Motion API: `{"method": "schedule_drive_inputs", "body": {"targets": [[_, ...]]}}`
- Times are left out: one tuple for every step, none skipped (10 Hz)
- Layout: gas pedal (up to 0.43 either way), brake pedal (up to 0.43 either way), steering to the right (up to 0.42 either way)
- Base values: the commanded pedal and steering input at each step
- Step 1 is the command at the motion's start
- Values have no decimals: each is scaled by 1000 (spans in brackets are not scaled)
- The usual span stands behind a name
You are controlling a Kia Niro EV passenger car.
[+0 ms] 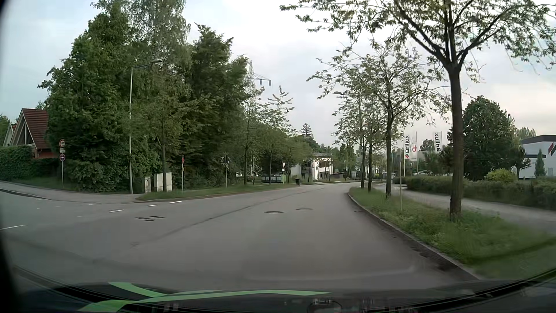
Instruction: Follow the waypoints while adhering to traffic rules and regulations
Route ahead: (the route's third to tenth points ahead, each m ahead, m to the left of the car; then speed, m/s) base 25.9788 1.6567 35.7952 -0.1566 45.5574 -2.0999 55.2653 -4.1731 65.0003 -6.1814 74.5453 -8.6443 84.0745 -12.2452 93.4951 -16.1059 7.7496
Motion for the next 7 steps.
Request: {"method": "schedule_drive_inputs", "body": {"targets": [[39, 0, 10], [0, 0, 11], [0, 0, 14], [0, 0, 15], [0, 0, 15], [0, 0, 15], [0, 0, 15]]}}
